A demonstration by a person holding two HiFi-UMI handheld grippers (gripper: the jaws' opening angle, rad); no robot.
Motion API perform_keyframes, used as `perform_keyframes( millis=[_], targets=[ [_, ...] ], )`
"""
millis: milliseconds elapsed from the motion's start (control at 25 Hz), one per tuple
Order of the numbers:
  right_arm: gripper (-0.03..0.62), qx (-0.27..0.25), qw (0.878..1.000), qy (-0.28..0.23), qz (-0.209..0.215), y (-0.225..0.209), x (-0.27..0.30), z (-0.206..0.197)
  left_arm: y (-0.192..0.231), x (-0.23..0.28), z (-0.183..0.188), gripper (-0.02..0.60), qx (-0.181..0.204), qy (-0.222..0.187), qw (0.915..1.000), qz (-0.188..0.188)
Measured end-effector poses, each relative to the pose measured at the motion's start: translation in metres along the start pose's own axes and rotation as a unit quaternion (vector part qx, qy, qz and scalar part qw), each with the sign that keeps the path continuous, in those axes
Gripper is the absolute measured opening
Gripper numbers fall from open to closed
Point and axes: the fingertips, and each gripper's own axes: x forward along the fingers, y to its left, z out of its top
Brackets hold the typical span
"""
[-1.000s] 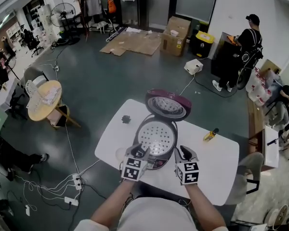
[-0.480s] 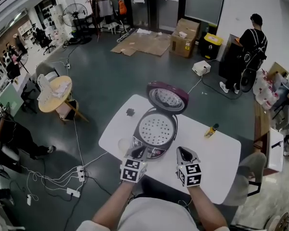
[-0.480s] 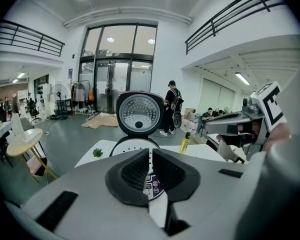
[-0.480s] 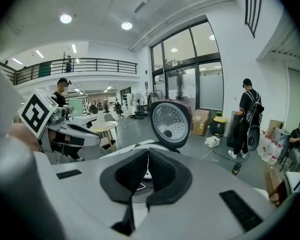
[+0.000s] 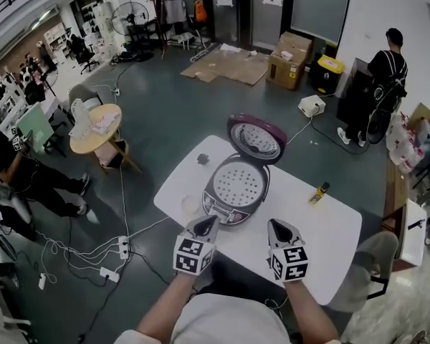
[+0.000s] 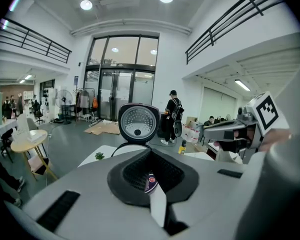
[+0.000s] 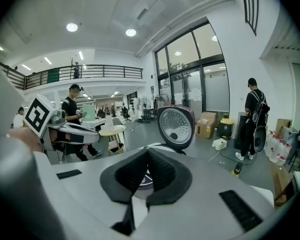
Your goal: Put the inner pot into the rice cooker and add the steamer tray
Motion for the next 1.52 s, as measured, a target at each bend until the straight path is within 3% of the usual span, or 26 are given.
perform_keyframes(
  millis=[200,560,1000,1520],
  targets=[
    [0.012,-0.002,1.000,-0.004,0.006,0.007,-0.005,0.004,0.001,-0.014,0.002,0.014,-0.021,-0.011,0.9997,-0.004],
    [0.011,-0.003,0.999,-0.036,-0.012,0.016,-0.004,0.027,0.036,-0.035,0.024,0.014,0.007,-0.045,0.9988,-0.016],
    [0.011,-0.001,0.998,-0.066,-0.025,0.036,0.003,0.053,0.071,-0.040,0.028,0.014,0.005,-0.043,0.9978,-0.050],
    [0.011,0.006,0.998,-0.057,-0.023,0.040,0.018,0.046,0.081,-0.035,0.026,0.014,-0.009,-0.047,0.9971,-0.059]
  ],
)
